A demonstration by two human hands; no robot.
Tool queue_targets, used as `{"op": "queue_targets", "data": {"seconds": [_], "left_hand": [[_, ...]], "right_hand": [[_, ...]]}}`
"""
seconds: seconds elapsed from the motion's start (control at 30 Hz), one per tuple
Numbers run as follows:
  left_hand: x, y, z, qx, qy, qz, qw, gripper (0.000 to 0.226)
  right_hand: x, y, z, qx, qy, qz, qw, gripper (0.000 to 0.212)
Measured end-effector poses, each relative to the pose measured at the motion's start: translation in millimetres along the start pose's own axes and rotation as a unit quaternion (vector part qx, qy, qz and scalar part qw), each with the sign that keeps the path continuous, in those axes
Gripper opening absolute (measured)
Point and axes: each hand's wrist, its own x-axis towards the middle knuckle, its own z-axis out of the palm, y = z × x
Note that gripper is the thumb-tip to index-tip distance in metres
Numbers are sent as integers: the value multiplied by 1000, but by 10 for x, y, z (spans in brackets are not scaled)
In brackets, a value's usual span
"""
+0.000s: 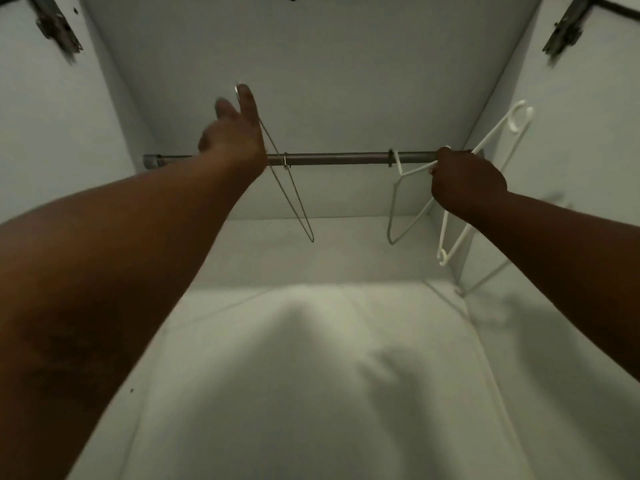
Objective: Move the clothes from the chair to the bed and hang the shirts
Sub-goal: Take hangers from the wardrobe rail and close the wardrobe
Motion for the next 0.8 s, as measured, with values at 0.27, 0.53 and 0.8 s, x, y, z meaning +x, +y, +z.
{"op": "queue_targets", "data": {"seconds": [0.27,0.53,0.8], "left_hand": [[517,-61,-227,72,-25,55,996,60],[401,-33,-191,-67,-172,47,982,34],[113,30,48,-101,-178,24,979,21]], "right_hand": [[17,137,2,-29,-5,-35,999,31],[64,162,-52,-52,-26,-29,998,36],[52,49,-59,-55,-39,-26,997,33]]}}
